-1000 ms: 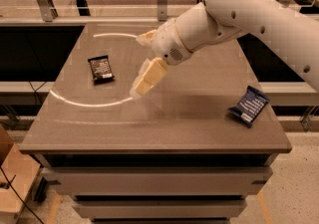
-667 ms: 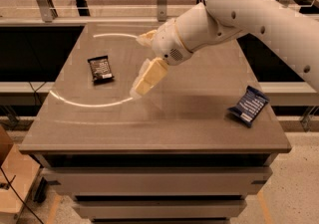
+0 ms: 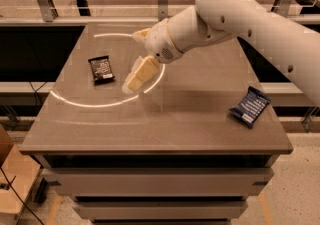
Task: Pick rxbar chocolate
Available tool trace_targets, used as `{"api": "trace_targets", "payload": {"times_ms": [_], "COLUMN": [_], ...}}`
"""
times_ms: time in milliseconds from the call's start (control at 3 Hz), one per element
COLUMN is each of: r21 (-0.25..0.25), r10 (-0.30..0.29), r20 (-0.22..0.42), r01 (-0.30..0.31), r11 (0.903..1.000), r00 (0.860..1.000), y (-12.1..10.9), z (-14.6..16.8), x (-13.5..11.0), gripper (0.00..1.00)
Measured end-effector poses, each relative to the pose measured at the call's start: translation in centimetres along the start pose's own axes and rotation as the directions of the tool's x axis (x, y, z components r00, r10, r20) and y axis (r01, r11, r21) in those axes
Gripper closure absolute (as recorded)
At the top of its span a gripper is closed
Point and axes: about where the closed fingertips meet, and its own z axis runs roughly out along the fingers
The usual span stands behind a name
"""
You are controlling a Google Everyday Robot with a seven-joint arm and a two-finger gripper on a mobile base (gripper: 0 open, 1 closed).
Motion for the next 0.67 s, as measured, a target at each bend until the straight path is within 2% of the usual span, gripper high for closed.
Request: {"api": "trace_targets", "payload": {"times_ms": [667], "r21": [0.009], "r10": [0.007], "r20": [0.069], "r01": [-0.008], "r11": [0.9999], "r00": [0.998], "y": [-2.7], "z": [4.3], "x": [0.1], "gripper": [0.00]}}
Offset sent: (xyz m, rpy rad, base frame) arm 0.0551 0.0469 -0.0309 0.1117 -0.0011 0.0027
